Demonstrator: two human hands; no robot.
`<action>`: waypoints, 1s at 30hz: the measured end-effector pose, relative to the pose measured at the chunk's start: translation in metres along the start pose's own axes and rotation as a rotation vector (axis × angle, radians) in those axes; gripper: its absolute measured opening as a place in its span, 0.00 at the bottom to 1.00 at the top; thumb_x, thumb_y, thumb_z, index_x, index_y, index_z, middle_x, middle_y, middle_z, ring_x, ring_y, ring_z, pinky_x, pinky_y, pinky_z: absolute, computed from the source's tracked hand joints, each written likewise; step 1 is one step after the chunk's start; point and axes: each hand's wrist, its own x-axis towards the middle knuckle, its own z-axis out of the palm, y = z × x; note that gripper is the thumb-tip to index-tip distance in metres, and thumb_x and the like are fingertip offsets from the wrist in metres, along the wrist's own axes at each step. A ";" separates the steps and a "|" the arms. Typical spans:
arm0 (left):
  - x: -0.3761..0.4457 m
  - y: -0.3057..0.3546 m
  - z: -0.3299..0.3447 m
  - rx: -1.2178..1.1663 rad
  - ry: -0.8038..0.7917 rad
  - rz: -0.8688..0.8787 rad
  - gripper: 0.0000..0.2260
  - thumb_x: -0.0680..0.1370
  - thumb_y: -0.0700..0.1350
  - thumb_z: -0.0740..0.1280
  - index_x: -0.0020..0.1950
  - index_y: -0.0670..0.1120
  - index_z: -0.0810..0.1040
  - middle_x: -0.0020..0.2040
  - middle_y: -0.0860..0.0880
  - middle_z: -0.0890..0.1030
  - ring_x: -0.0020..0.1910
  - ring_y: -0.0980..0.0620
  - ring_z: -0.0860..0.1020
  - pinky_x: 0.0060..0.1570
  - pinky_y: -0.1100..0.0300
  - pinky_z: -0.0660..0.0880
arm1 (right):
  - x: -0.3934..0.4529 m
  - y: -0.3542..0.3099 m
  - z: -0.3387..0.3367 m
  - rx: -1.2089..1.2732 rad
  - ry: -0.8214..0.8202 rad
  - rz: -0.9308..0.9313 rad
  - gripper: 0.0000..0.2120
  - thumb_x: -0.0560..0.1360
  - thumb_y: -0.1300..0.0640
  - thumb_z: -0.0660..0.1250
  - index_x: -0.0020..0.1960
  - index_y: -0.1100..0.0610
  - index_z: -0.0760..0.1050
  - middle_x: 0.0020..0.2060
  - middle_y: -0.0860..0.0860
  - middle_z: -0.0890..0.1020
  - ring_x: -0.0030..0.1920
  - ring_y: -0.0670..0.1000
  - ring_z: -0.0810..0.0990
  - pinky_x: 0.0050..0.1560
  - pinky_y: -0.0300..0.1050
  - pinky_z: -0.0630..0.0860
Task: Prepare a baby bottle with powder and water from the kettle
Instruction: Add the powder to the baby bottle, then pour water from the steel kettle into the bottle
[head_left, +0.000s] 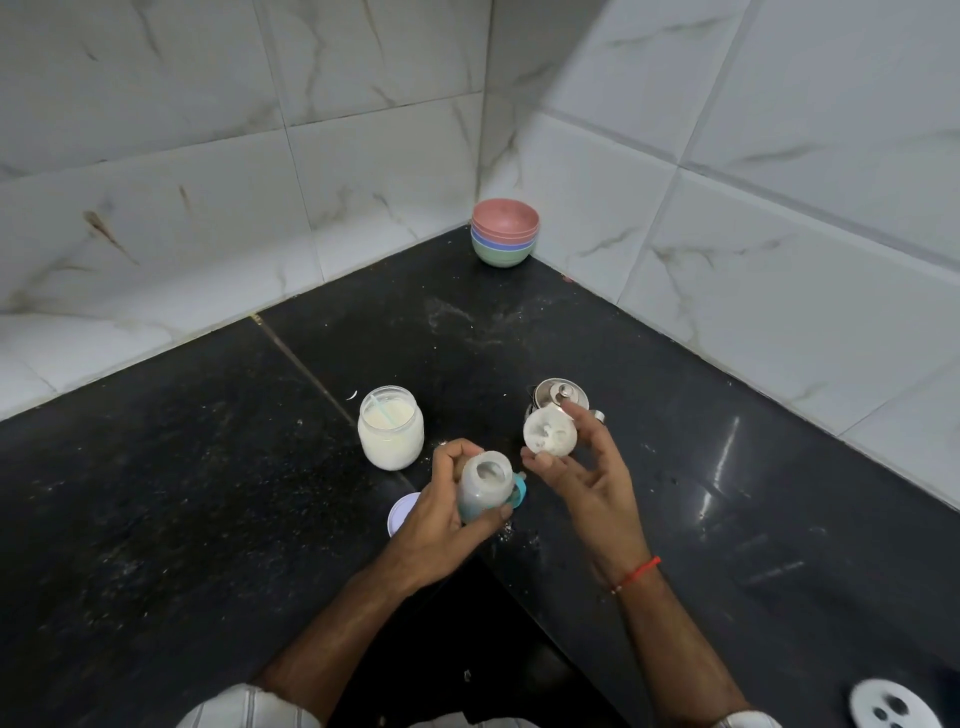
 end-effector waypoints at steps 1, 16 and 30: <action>-0.002 -0.003 0.000 0.004 0.003 0.013 0.26 0.75 0.42 0.77 0.65 0.52 0.64 0.61 0.56 0.79 0.60 0.56 0.79 0.58 0.62 0.77 | 0.000 0.005 -0.003 0.014 0.034 0.039 0.26 0.74 0.68 0.74 0.69 0.53 0.75 0.60 0.53 0.85 0.57 0.61 0.86 0.60 0.54 0.83; -0.003 -0.020 -0.010 0.054 0.091 -0.078 0.28 0.72 0.46 0.80 0.62 0.59 0.65 0.59 0.65 0.77 0.62 0.67 0.76 0.56 0.73 0.74 | -0.014 0.083 -0.046 -1.094 0.156 0.155 0.17 0.75 0.38 0.72 0.55 0.46 0.73 0.39 0.37 0.74 0.47 0.48 0.76 0.54 0.50 0.75; -0.002 -0.018 -0.010 0.002 0.085 -0.096 0.25 0.76 0.46 0.76 0.66 0.62 0.67 0.63 0.66 0.76 0.62 0.68 0.75 0.55 0.73 0.75 | -0.015 0.100 -0.056 -1.162 0.102 0.196 0.34 0.71 0.30 0.69 0.71 0.45 0.70 0.67 0.46 0.75 0.68 0.52 0.69 0.67 0.52 0.65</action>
